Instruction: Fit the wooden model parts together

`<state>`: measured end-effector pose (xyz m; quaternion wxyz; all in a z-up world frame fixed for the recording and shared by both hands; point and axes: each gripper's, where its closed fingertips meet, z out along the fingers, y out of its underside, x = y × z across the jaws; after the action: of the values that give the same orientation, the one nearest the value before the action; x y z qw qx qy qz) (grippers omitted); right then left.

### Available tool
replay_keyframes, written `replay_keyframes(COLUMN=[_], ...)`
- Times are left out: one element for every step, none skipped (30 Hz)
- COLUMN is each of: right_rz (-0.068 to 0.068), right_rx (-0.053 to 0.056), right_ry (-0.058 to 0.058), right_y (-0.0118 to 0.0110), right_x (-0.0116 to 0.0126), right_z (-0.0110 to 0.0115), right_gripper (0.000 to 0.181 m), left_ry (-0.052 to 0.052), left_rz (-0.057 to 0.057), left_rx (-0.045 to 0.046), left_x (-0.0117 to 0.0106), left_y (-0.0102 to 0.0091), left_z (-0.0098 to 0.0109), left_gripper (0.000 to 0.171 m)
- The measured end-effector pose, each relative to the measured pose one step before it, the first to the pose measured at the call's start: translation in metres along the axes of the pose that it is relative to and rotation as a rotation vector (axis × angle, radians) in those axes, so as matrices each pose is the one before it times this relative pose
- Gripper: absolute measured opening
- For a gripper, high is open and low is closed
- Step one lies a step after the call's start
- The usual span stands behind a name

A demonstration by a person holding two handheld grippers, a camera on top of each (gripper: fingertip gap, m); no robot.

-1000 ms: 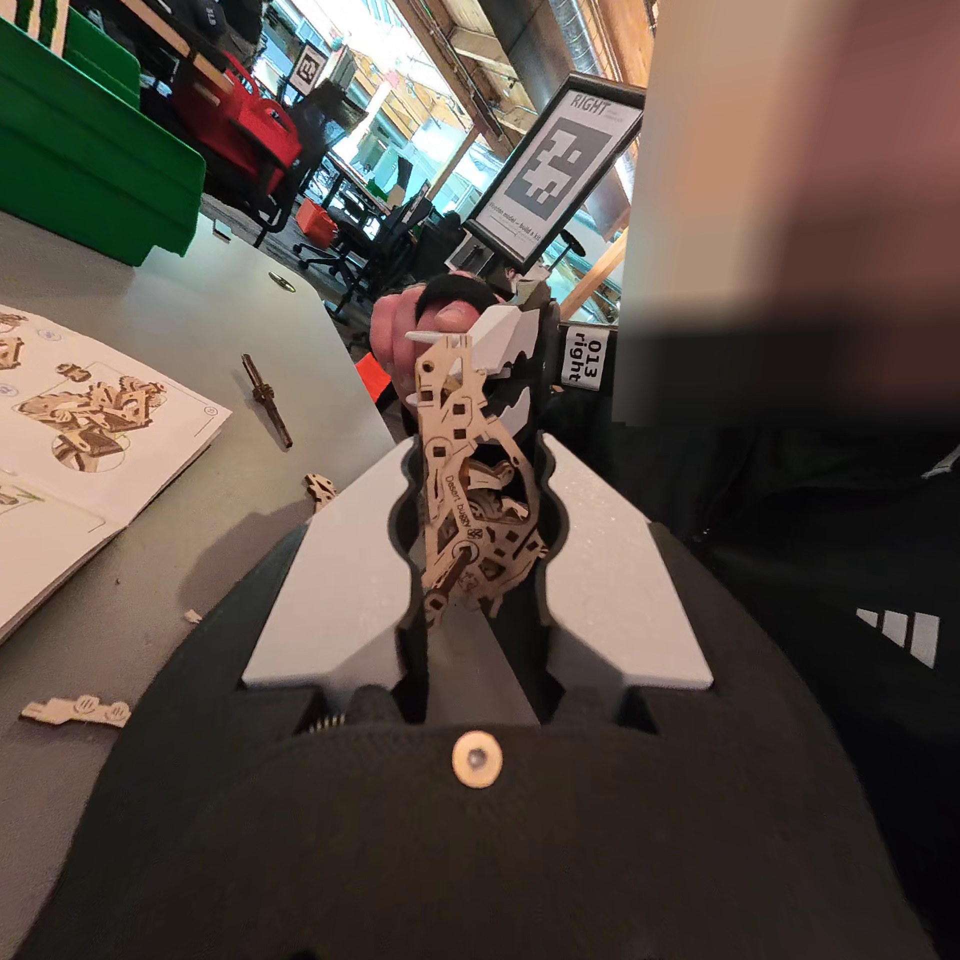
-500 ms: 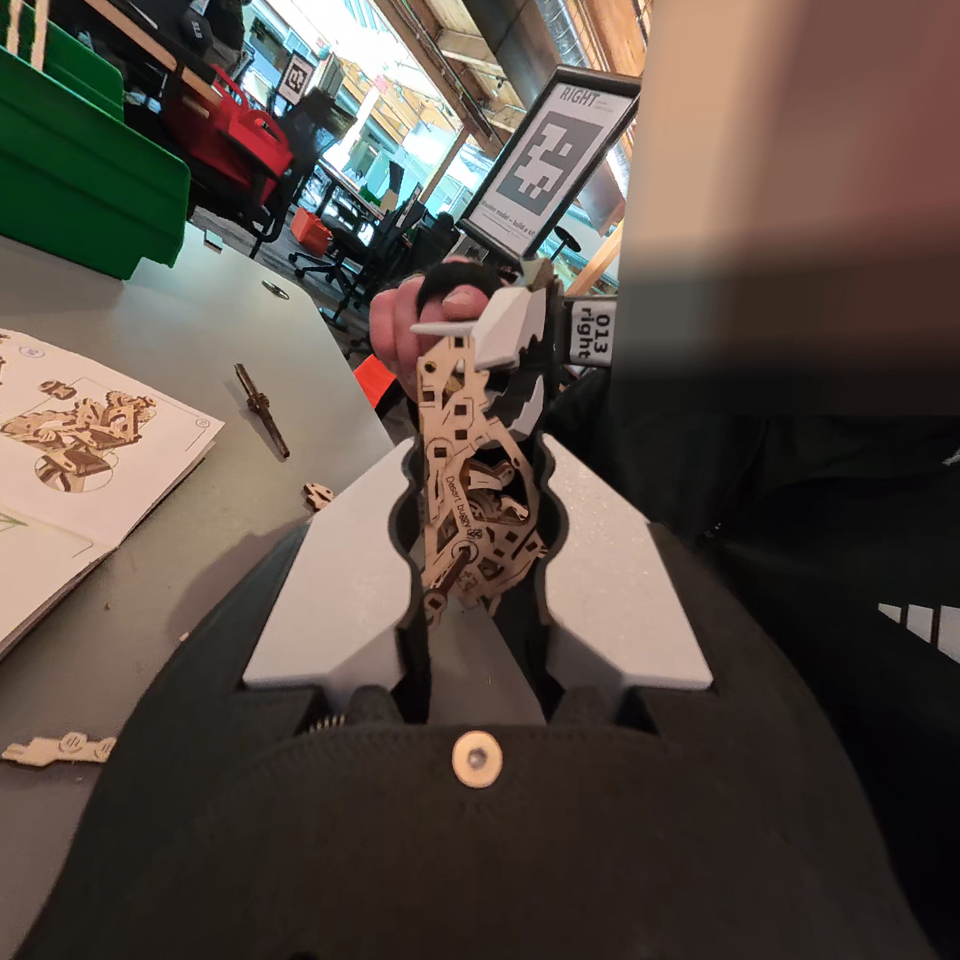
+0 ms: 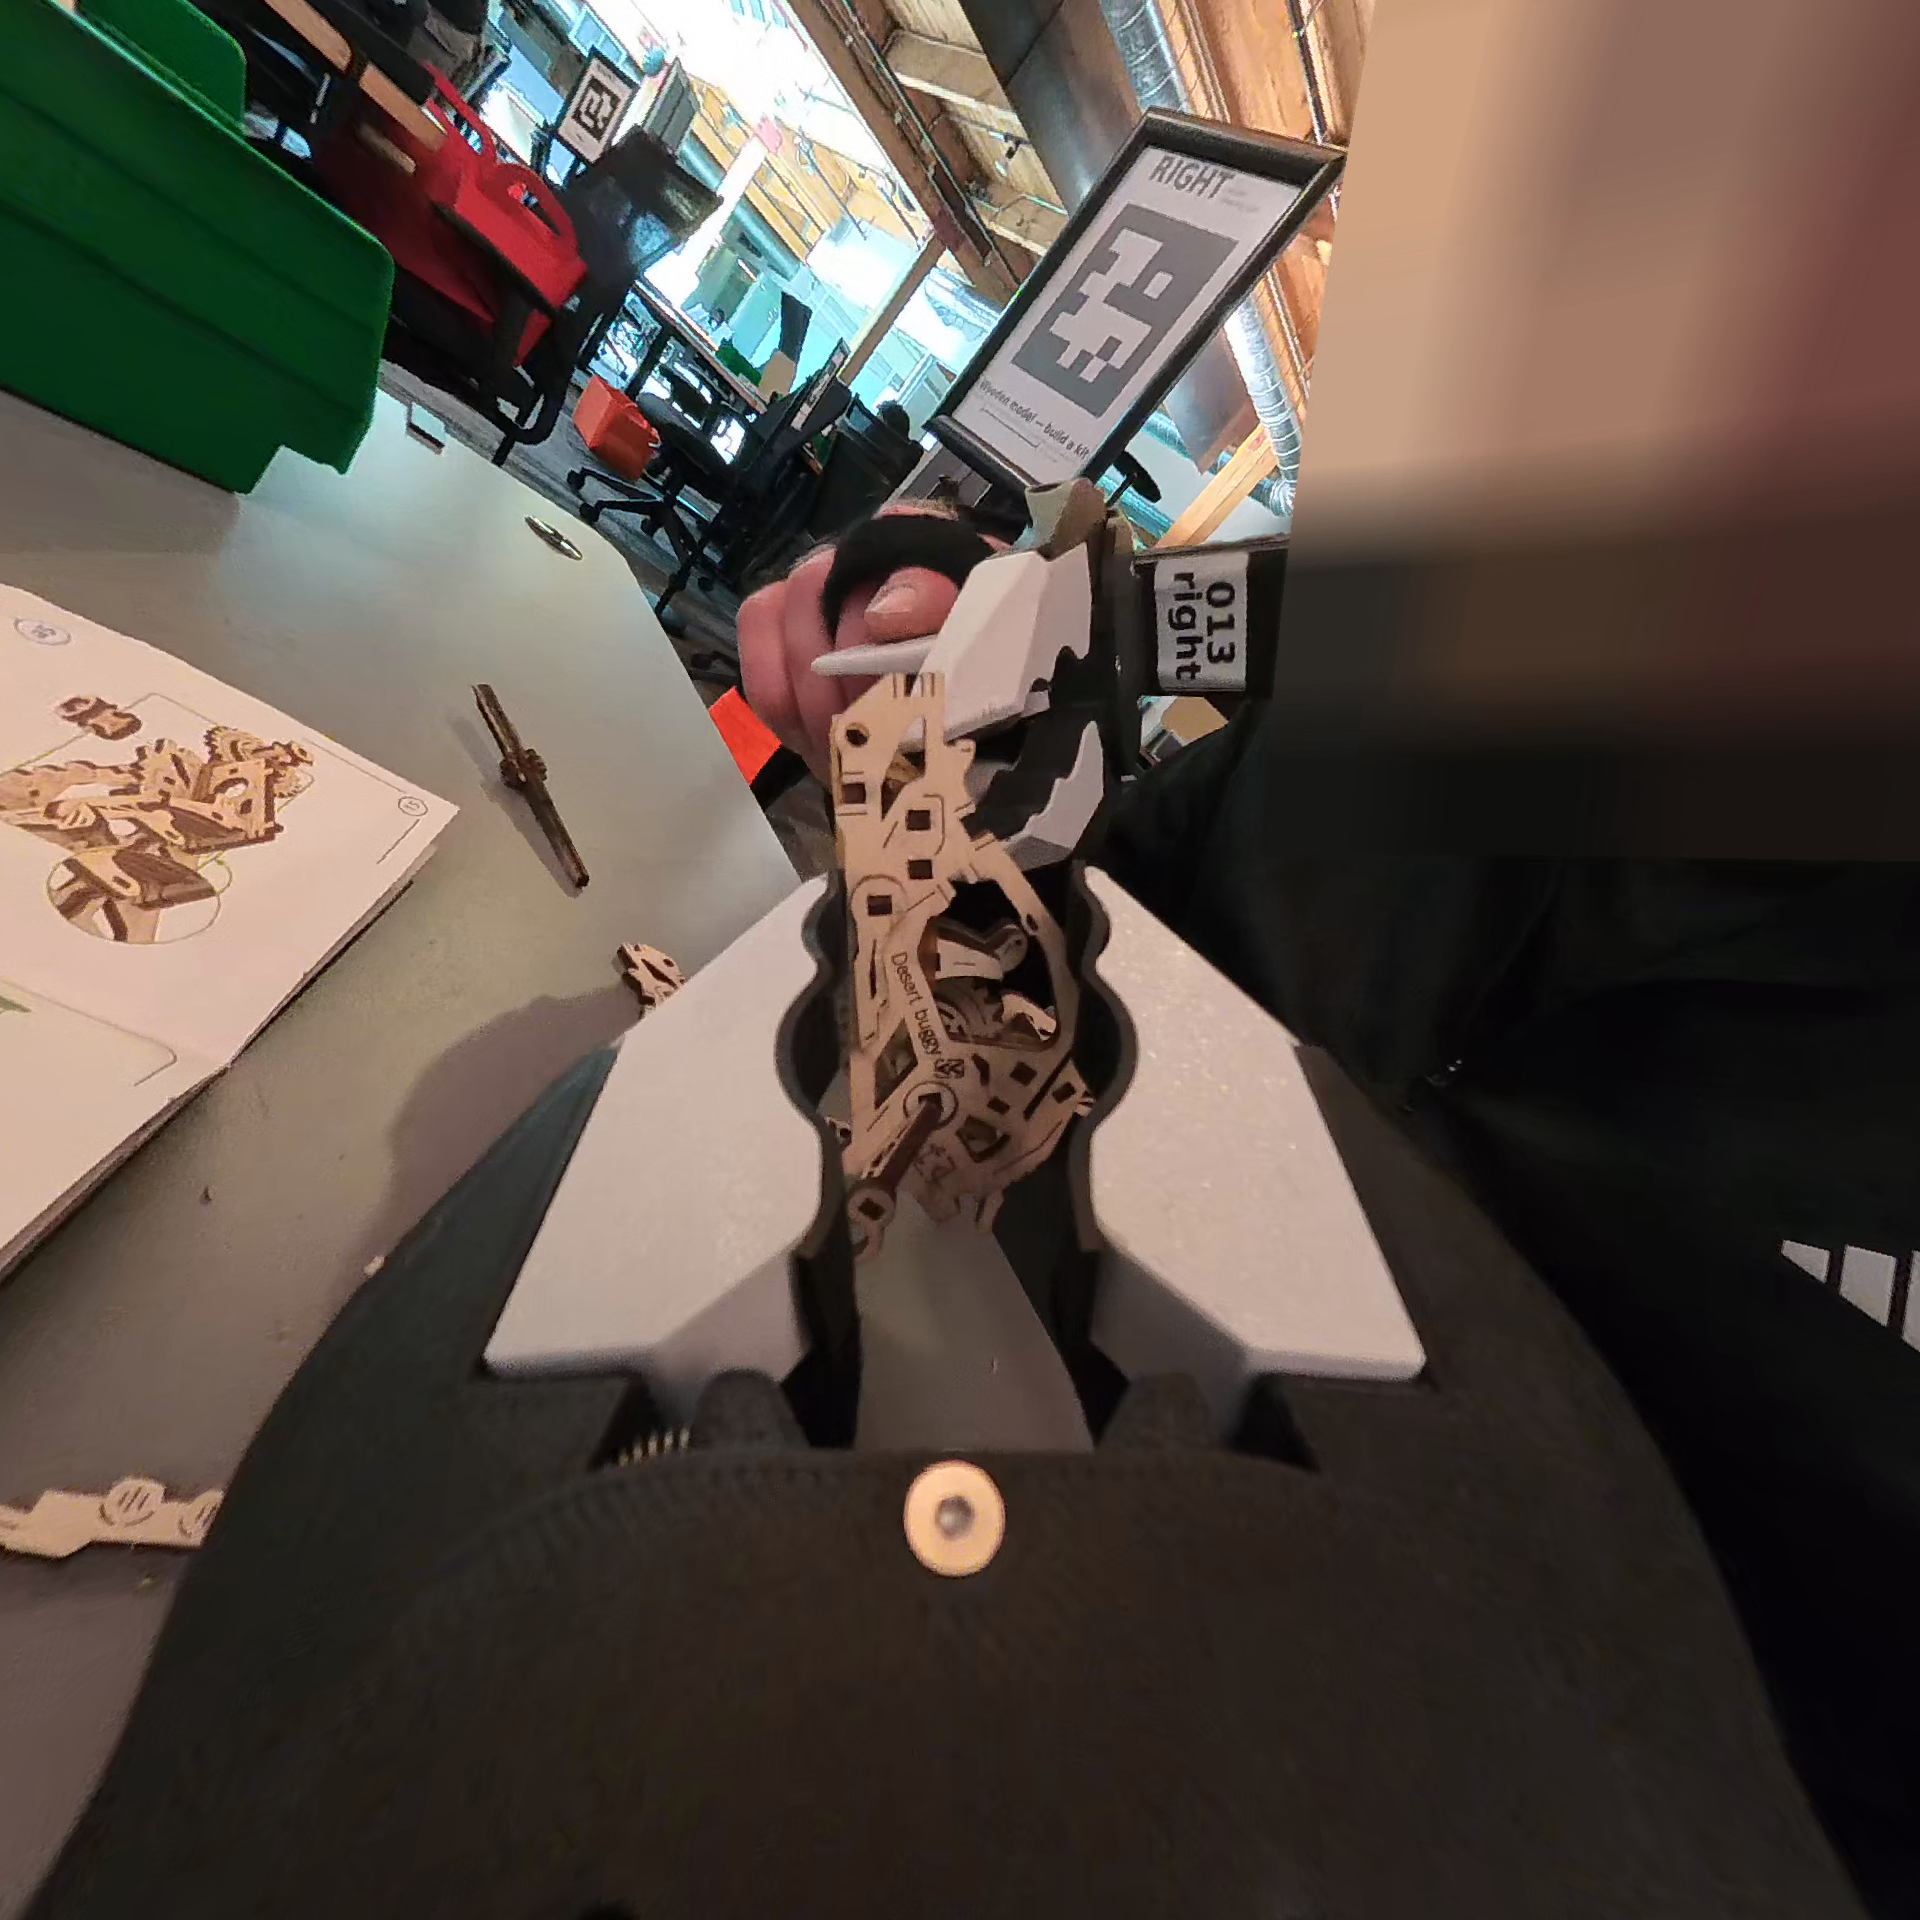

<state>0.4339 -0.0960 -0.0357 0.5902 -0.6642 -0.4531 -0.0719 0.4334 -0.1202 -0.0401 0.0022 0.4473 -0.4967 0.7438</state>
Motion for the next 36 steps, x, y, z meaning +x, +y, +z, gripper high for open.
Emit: replay_keyframes(right_rz=[0.0019,-0.0028,0.0012,0.0065,0.0079,0.0011,-0.0031,0.0,0.0027,0.0029,-0.0027,0.01,0.0149,0.0083,0.0082,0.0153,0.023,0.0225,0.0183,0.0134,0.0132,0.0169,0.0132,0.0061,-0.002,-0.0139,-0.0146,0.0001,0.0166,0.0189,0.0193,0.0177,0.0143,0.0093,0.0035,0.0007], right_rx=[-0.0011,-0.0048,-0.0019,0.0071,0.005,0.0009,0.0016,0.0114,0.0172,-0.0017,0.0033,0.0024,0.0003,0.0036,0.0064,0.0093,0.0103,0.005,-0.0052,-0.0067,-0.0012,0.0001,-0.005,-0.0084,-0.0076,-0.0053,-0.0091,-0.0056,0.0054,0.0131,0.0113,0.0057,-0.0013,-0.0046,-0.0025,-0.0038], right_ry=[0.0036,0.0077,0.0035,-0.0035,-0.0032,-0.0013,-0.0042,-0.0018,0.0016,-0.001,0.004,-0.0002,-0.0061,-0.0024,0.0002,-0.0054,-0.0071,-0.0036,0.0008,0.0006,-0.0045,-0.0136,-0.0177,-0.0104,-0.0127,-0.0096,-0.0078,-0.0109,-0.0067,-0.0079,-0.0083,-0.0086,-0.0072,-0.009,-0.0078,-0.0066], right_y=[0.00067,0.00101,0.00072,-0.00055,-0.00025,0.00028,-0.00012,-0.00168,-0.00269,-0.00023,-0.00039,0.00032,0.00085,0.0004,-0.00028,-0.00094,-0.00112,-0.00045,0.00104,0.00128,0.00058,0.00005,0.00033,0.00069,0.00046,0.00013,0.0006,-0.00002,-0.00146,-0.00198,-0.00121,-0.00026,0.00072,0.00096,-0.0001,-0.00044], right_x=[0.0004,0.00086,0.00072,0.00027,0.00032,0.00009,-0.00099,-0.00051,0.00027,0.0,0.00049,0.00053,-0.00008,-0.00007,0.00025,0.00036,0.00118,0.00248,0.00331,0.0034,0.00267,0.00114,-0.00014,0.00007,-0.00131,-0.00194,-0.00194,-0.00185,-0.00029,-0.00002,0.00015,0.00021,0.00029,-0.00037,-0.00085,-0.00094], right_z=[0.00008,0.00033,0.0001,-0.00039,-0.00037,-0.0002,-0.00011,-0.00058,-0.00116,0.00009,-0.00021,0.00013,0.00019,-0.0004,-0.00108,-0.00173,-0.00246,-0.00241,-0.0018,-0.00152,-0.00123,-0.00067,0.0002,0.00086,0.00136,0.00159,0.00185,0.00178,0.00101,0.00025,-0.00012,-0.00015,0.00003,0.00032,0.00033,0.0005], right_gripper=[0.014,0.014,0.014,0.014,0.014,0.014,0.014,0.009,0.0,0.0,0.0,0.0,0.0,0.0,0.0,0.007,0.01,0.01,0.011,0.01,0.008,0.008,0.007,0.007,0.006,0.005,0.005,0.006,0.006,0.007,0.007,0.007,0.007,0.008,0.007,0.007], left_ry=[-0.0034,-0.0051,0.0019,0.0046,-0.0003,-0.0044,-0.0035,-0.014,-0.0079,0.0051,0.0004,-0.0102,-0.0049,0.0033,0.007,0.0096,0.012,0.0132,0.0182,0.0176,0.0001,-0.0056,0.0036,0.0084,0.0067,0.0041,0.0042,0.0007,0.0079,0.009,0.0059,-0.0009,-0.0035,-0.0063,-0.003,-0.0039], left_rz=[-0.0021,0.0006,0.0047,-0.0019,-0.0024,0.0055,0.0068,0.0026,0.0039,0.0024,0.0031,0.0075,0.0018,-0.0024,-0.006,-0.0046,-0.0051,-0.0058,-0.0082,-0.0084,0.0002,0.0048,0.001,0.0038,0.0034,0.0009,0.0011,0.0009,0.0007,-0.001,0.0025,0.0032,0.0065,0.0058,0.005,0.0066], left_rx=[0.00395,0.00655,0.00406,0.00269,0.0056,-0.0002,-0.01373,-0.02179,0.00822,0.0082,0.0114,-0.0037,-0.00334,0.0026,0.0053,0.00678,0.00657,0.00868,0.00729,-0.00026,-0.00529,-0.00936,-0.01141,-0.00719,-0.00415,-0.00387,-0.00714,-0.00518,0.0036,0.0085,0.0034,-0.00325,-0.00584,-0.00735,-0.00681,-0.00622], left_x=[-0.00089,-0.0012,-0.00012,0.00021,-0.00033,-0.00053,-0.00065,-0.00275,-0.00125,0.00021,0.00002,-0.0009,-0.00066,0.0002,0.00009,0.00043,0.00068,0.00082,0.00166,0.00168,-0.00022,-0.00091,0.0004,0.00143,0.00135,0.0008,0.00073,0.00002,0.00099,0.0012,0.00098,0.00034,0.00011,-0.00028,0.00047,0.00043], left_y=[-0.00085,-0.00143,-0.00091,-0.0009,-0.00164,-0.00083,0.00114,0.00248,-0.0013,-0.00126,-0.00185,0.00068,0.0005,-0.00008,-0.0002,-0.00015,-0.00011,-0.00052,-0.00043,0.00035,0.0009,0.00138,0.00148,0.00093,0.00028,0.00019,0.00072,0.00079,-0.0003,-0.00115,-0.00061,0.00023,0.00044,0.00077,0.00063,0.00055], left_z=[-0.00013,-0.00028,0.00015,0.00008,0.00018,0.00045,0.00089,0.00124,0.00072,-0.00009,-0.00039,0.00016,0.00006,0.00014,-0.00011,-0.00039,-0.00051,-0.00054,-0.00017,0.00024,0.00058,0.00065,0.00077,0.00086,0.00076,0.00073,0.00048,-0.00001,-0.00049,-0.00066,-0.00049,-0.0003,-0.00018,-0.0001,-0.00002,-0.00009], left_gripper=[0.039,0.039,0.039,0.039,0.039,0.039,0.037,0.035,0.031,0.029,0.028,0.028,0.028,0.028,0.028,0.028,0.028,0.028,0.028,0.029,0.029,0.029,0.029,0.029,0.028,0.029,0.029,0.029,0.028,0.028,0.028,0.029,0.029,0.029,0.029,0.029])
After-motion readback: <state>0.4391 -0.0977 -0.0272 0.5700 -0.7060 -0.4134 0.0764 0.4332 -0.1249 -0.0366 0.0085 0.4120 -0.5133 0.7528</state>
